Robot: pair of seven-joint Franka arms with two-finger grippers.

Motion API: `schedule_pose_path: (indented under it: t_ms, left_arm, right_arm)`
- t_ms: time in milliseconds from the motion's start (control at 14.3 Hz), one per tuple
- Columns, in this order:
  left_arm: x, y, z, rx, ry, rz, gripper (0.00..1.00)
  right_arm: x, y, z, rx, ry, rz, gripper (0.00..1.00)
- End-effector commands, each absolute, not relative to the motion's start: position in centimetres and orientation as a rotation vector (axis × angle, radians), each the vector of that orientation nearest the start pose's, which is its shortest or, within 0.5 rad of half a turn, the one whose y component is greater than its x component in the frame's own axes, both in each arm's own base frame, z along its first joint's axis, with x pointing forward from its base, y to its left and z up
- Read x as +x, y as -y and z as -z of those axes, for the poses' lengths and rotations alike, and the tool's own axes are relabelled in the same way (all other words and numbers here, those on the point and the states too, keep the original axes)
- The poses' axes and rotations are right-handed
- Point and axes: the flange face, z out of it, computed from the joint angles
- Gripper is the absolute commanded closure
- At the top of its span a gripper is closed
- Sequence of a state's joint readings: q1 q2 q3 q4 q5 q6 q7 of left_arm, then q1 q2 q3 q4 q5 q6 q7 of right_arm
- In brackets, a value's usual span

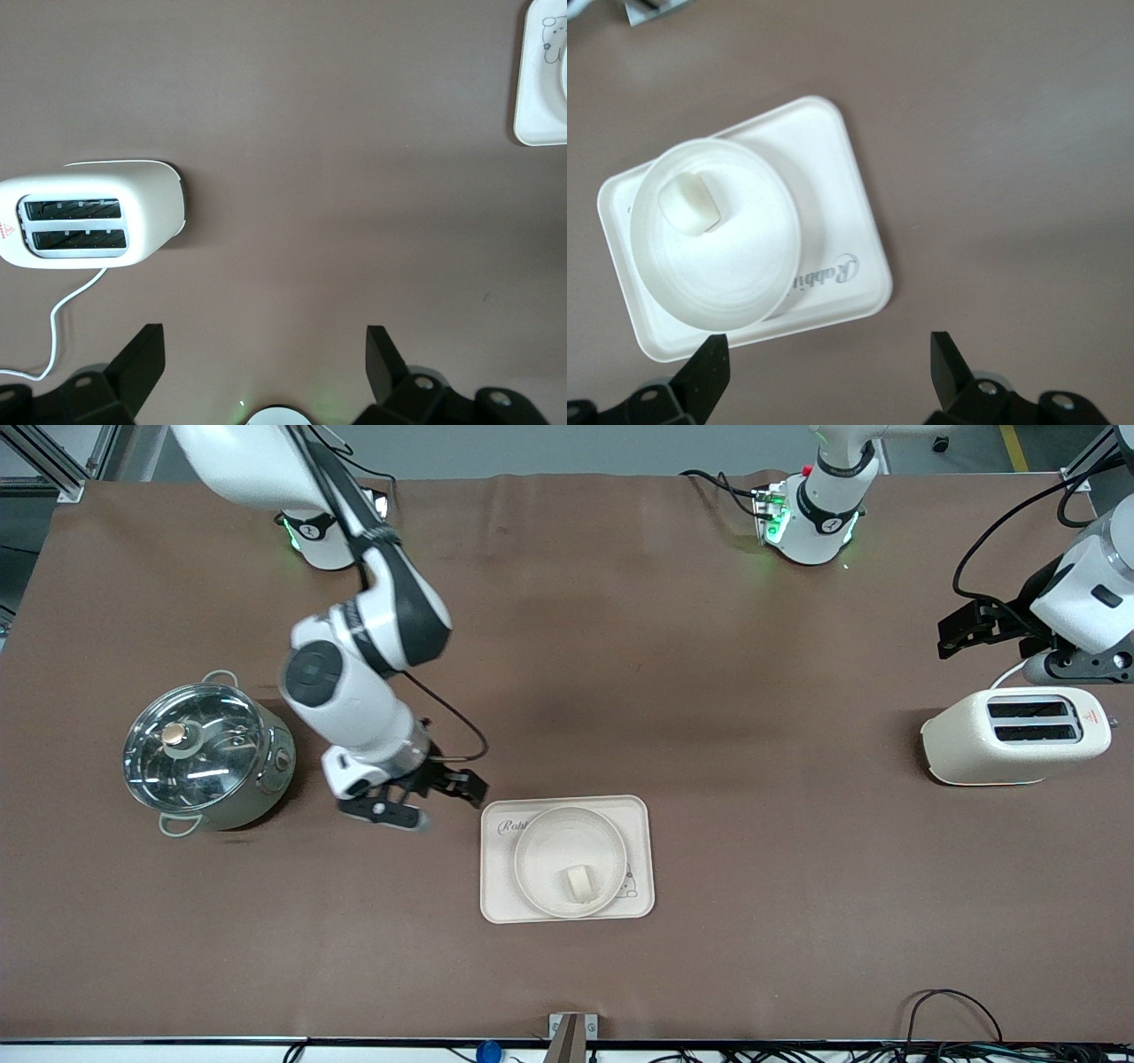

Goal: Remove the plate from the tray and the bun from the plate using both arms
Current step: 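Reach the right gripper over the white bowl on the tray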

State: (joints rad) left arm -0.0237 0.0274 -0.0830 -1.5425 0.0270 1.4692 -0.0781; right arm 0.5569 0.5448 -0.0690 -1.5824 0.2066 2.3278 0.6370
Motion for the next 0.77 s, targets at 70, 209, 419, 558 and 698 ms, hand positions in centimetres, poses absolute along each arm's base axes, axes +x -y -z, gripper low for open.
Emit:
schedule_pose_path:
  t_ms: [70, 209, 419, 558, 698]
  left_arm:
    - [55.5, 5.7, -61.4, -3.107, -0.053, -0.156, 0.00]
    - [55.8, 5.7, -60.7, -3.108, -0.053, -0.175, 0.00]
    - [55.9, 5.7, -60.6, -3.109, -0.063, -0.181, 0.00]
    - [56.2, 5.7, -59.8, -3.111, -0.073, -0.205, 0.00]
    - [56.2, 5.7, -59.7, -3.110, -0.073, -0.208, 0.00]
  right_arm:
    - [64.8, -38.1, -28.1, -2.862, -0.401, 0.224, 0.00]
    - [65.4, -39.1, -25.2, -2.839, -0.392, 0.292, 0.01]
    - [66.1, -39.2, -22.7, -2.829, -0.384, 0.334, 0.06]
    - [66.6, -38.9, -22.0, -2.827, -0.395, 0.338, 0.17]
    - [66.8, -39.0, -20.9, -2.816, -0.400, 0.364, 0.32]
